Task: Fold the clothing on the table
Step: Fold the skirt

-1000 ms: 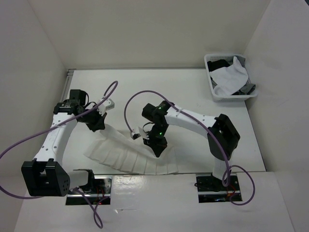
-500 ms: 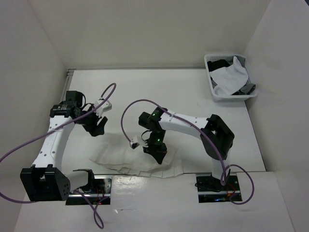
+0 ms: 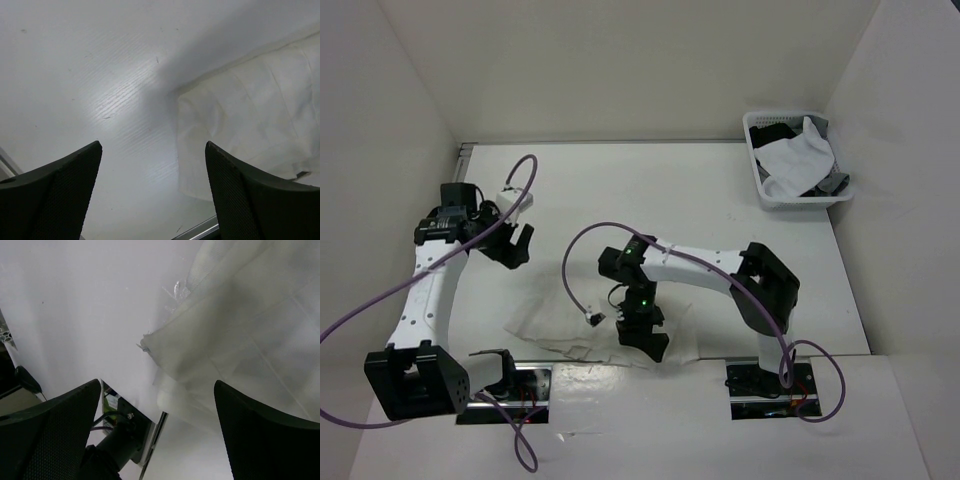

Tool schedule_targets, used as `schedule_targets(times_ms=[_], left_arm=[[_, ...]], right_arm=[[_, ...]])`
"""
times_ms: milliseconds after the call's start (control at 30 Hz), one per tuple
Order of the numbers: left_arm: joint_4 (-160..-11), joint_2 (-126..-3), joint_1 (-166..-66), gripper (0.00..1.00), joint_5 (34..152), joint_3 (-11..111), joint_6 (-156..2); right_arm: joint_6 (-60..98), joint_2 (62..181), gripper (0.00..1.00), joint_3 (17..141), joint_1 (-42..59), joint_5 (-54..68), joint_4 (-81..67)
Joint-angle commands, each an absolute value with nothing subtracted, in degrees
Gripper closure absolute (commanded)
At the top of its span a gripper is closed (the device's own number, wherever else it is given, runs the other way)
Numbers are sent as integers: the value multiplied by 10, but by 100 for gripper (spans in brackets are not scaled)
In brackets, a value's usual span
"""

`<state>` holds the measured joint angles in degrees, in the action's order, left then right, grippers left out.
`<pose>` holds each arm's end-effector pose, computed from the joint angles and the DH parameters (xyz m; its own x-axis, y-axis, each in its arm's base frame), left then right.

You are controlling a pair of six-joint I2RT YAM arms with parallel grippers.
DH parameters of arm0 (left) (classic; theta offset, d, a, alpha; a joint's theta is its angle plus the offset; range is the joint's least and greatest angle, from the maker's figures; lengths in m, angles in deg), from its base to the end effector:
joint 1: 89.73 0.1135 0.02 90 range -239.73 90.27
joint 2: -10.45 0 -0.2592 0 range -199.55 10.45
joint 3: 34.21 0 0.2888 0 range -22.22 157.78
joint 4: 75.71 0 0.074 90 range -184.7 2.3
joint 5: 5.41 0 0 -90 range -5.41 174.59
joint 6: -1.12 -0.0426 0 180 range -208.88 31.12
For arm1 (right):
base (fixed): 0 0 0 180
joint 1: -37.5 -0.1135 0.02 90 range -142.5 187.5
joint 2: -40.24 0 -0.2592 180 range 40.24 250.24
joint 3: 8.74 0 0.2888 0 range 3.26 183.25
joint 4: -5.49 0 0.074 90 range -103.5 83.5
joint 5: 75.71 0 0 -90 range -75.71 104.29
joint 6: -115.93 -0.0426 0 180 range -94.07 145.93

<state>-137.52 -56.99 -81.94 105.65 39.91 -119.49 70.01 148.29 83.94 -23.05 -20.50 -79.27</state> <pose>0.2720 0.0218 0.2931 -0.6604 0.3893 -0.6422 0.4802 0.8763 0.0374 0.1556 0.3251 0.1761 0.1155 -0.9575 -0.2644 -0.8150 -0.2435 0.5258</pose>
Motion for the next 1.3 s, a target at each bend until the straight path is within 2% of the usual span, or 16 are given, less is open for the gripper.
schedule_targets(times_ms=[0, 133, 333, 767, 967, 1100, 1267], left_arm=[[-1325, -551, -797, 9, 1032, 425, -1125], [-1287, -545, -772, 3, 1005, 425, -1053], [-1242, -518, -732, 2, 992, 373, -966], [-1217, -487, -667, 1, 999, 338, -955], [-1217, -487, -667, 1, 1004, 338, -960], [-1217, -487, -667, 1, 1004, 338, -960], [-1217, -487, -667, 1, 1009, 338, -960]], right_arm=[[683, 1480, 1, 895, -233, -203, -809], [636, 1486, 1, 936, -233, -195, -774], [512, 1512, 1, 931, -233, -120, -640], [382, 1571, 1, 873, -233, -51, -492], [360, 1594, 1, 859, -233, 1, -465], [360, 1589, 1, 847, -233, 113, -444], [406, 1574, 1, 841, -209, 169, -445]])
